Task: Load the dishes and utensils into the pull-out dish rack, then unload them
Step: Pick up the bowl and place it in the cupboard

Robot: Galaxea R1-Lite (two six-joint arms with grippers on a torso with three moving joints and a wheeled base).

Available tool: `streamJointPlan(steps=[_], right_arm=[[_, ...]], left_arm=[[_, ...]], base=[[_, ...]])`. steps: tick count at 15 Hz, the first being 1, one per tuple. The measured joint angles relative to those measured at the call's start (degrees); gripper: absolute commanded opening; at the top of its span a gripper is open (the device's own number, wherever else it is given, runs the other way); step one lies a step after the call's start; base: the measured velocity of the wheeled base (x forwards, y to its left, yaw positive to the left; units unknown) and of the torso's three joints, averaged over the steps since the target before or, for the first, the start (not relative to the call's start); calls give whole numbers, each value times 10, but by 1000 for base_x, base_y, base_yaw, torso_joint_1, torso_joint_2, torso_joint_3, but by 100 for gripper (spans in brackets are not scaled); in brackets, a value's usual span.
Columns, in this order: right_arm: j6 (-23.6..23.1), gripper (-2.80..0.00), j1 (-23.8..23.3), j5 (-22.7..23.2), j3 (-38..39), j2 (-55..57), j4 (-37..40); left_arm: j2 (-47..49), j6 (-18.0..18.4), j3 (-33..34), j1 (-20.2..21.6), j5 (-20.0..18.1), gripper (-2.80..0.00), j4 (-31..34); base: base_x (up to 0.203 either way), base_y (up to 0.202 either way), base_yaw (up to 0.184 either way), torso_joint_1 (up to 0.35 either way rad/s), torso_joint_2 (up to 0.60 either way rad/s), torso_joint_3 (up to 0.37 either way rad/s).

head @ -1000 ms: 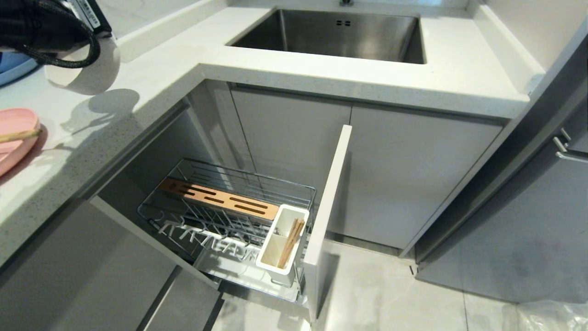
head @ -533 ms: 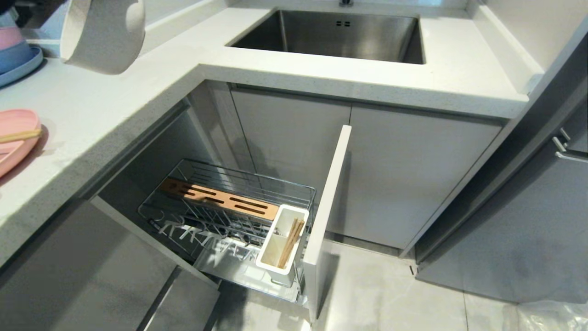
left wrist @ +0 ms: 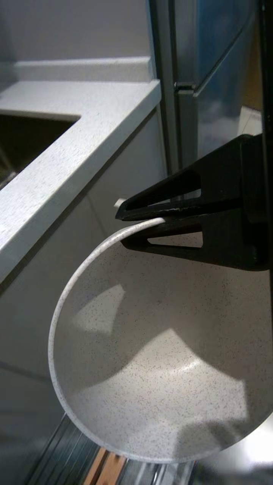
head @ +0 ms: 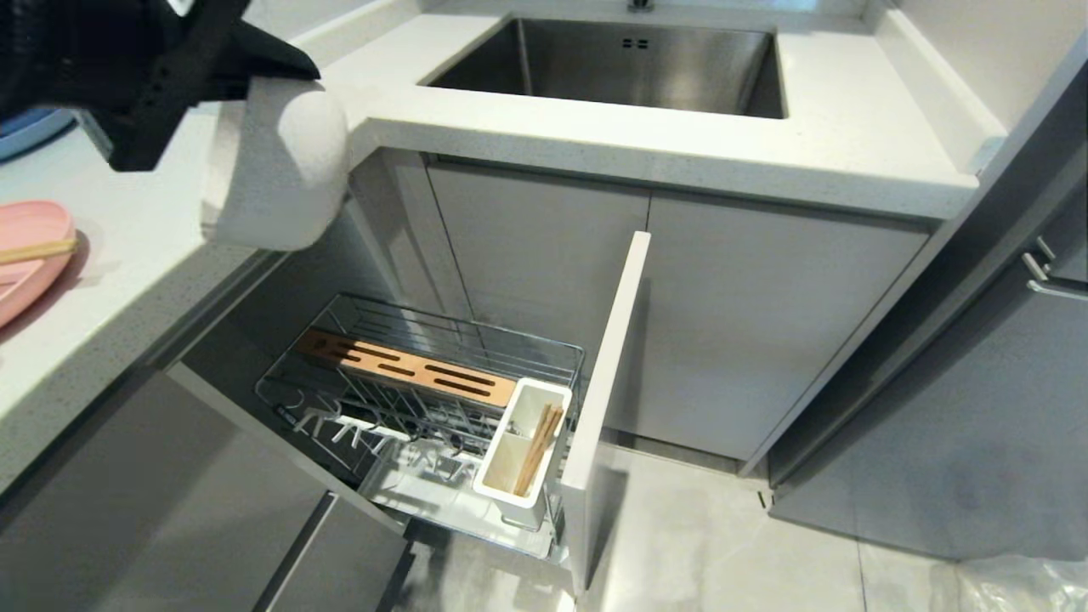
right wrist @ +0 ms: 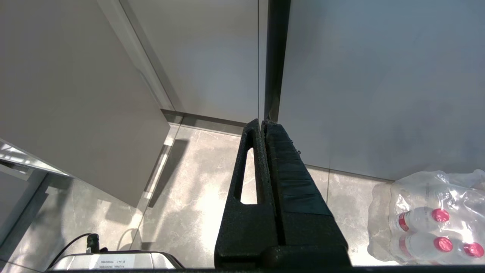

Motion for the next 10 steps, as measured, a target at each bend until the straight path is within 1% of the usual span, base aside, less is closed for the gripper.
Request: streamJointPlan(steps=[3, 5, 6, 8, 10], right_arm=[[0, -280, 0, 0, 0, 0, 0], [0, -280, 0, 0, 0, 0, 0], [0, -280, 0, 0, 0, 0, 0], [0, -280, 0, 0, 0, 0, 0], [0, -280, 0, 0, 0, 0, 0]], left_arm=[[-6, -52, 117, -11, 12, -280, -153], [0, -81, 181, 1, 21, -280, -244], [7, -89, 203, 15, 23, -280, -281], [26, -101, 224, 39, 24, -280, -322], [52, -151, 230, 61, 24, -280, -364]], base=[[0, 0, 0, 0, 0, 0], [0, 0, 0, 0, 0, 0], [0, 0, 0, 0, 0, 0], [0, 0, 0, 0, 0, 0], [0, 0, 0, 0, 0, 0]])
